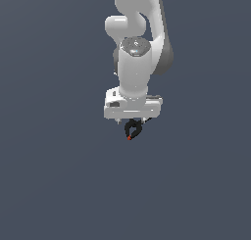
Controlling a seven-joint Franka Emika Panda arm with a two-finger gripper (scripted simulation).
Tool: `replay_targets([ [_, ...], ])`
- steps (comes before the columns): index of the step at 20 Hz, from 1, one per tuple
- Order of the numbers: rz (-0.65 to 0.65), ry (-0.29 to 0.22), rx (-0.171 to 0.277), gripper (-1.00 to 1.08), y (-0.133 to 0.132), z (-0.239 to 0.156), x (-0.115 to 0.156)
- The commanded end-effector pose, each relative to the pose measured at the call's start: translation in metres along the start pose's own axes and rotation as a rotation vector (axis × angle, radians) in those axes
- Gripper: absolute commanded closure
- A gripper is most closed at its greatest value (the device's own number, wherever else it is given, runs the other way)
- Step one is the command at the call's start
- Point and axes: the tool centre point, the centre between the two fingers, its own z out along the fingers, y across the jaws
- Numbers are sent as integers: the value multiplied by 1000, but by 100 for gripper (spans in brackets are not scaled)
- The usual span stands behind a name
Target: Pick up the object and move it to a goal position.
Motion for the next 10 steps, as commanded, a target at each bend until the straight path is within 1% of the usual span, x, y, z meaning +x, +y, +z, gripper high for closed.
replay_targets([
  [1, 0, 0, 0, -20, 0, 0, 0],
  [7, 23, -2, 9, -20, 9, -1, 1],
  [10, 24, -2, 10, -20, 9, -1, 1],
])
